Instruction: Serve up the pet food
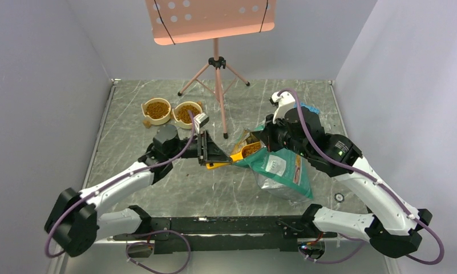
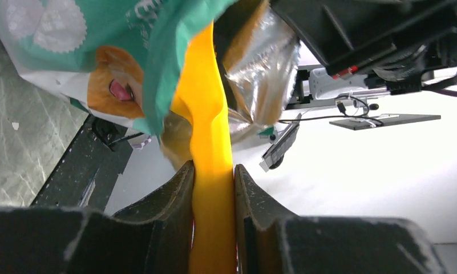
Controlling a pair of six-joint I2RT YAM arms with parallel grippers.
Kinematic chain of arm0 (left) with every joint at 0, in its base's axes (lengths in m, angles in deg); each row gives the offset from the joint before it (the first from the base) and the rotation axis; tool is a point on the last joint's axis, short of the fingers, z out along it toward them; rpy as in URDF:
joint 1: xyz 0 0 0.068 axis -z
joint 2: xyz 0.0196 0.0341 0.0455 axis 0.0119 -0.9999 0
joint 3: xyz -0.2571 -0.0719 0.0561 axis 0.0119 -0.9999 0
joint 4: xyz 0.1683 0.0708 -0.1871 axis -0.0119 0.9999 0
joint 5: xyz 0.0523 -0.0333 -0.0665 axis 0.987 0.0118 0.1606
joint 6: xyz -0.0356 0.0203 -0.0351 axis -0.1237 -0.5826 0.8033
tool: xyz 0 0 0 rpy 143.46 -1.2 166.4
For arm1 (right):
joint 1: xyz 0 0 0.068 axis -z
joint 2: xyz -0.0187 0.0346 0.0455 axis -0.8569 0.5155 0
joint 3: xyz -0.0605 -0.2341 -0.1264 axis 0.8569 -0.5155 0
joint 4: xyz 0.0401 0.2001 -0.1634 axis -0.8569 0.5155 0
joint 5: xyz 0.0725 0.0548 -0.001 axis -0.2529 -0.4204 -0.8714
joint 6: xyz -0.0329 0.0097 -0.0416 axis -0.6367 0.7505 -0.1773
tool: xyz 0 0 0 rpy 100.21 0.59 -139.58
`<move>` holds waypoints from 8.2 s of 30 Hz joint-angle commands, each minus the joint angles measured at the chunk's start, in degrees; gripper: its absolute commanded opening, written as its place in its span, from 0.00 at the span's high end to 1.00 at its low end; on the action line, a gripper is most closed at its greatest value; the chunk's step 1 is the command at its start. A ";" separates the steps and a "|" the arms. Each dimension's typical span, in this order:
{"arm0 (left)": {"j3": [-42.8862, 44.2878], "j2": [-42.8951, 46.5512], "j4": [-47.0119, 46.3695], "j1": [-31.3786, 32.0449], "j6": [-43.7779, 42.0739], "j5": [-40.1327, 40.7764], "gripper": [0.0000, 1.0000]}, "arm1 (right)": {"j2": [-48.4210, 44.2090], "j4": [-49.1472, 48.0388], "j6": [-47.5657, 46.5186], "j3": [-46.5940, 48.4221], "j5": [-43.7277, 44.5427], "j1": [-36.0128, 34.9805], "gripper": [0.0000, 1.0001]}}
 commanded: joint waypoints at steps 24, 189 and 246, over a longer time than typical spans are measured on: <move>3.43 20.63 19.41 -8.17 6.75 0.12 1.00 | -3.67 -4.38 -0.09 -0.50 6.29 0.63 1.00; 9.48 7.52 79.15 -45.97 -47.46 30.09 0.01 | 1.09 2.43 5.04 5.33 9.31 0.55 1.00; 51.89 5.26 97.99 7.77 4.89 61.68 1.00 | 17.11 -5.17 -4.81 9.03 24.19 -44.09 0.00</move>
